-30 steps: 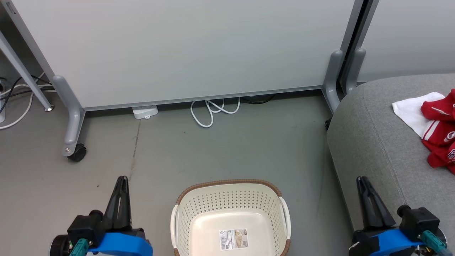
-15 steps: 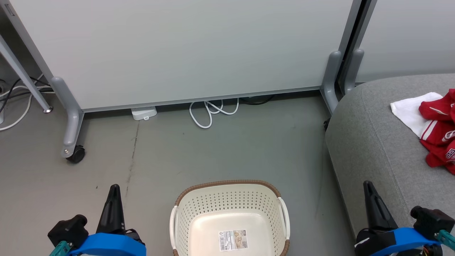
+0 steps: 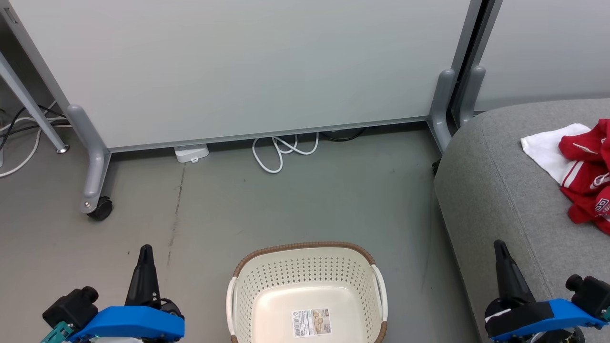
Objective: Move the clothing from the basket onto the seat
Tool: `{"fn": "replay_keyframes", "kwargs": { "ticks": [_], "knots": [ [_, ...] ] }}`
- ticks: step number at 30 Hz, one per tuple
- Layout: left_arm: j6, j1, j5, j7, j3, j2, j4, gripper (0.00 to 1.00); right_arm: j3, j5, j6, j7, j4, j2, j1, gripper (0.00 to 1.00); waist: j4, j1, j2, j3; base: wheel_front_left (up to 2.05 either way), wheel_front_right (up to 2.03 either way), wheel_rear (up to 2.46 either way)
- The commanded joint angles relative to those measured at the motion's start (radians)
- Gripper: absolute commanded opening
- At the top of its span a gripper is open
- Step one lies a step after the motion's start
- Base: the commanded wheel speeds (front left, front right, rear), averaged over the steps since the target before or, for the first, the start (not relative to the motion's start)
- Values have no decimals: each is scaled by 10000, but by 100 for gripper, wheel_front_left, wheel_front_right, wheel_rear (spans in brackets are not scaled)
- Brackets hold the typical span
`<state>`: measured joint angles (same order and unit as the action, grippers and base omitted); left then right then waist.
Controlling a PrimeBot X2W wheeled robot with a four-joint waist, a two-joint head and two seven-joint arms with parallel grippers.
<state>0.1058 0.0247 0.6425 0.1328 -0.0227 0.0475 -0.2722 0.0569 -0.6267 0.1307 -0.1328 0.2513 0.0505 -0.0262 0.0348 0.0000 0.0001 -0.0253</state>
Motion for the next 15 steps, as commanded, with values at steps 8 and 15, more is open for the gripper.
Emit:
{"fn": "replay_keyframes", "kwargs": {
  "ticks": [8, 15],
  "knots": [
    [69, 380, 1428, -354, -189, 27, 189, 0, 105, -1491, 0, 351, -143, 8, -363, 0, -31, 0, -1, 20, 0, 0, 0],
    [94, 448, 2359, -596, -270, 29, 205, 0, 160, -2423, 0, 595, -139, 8, -423, 0, -56, 0, -1, 36, 0, 0, 0]
  ]
}}
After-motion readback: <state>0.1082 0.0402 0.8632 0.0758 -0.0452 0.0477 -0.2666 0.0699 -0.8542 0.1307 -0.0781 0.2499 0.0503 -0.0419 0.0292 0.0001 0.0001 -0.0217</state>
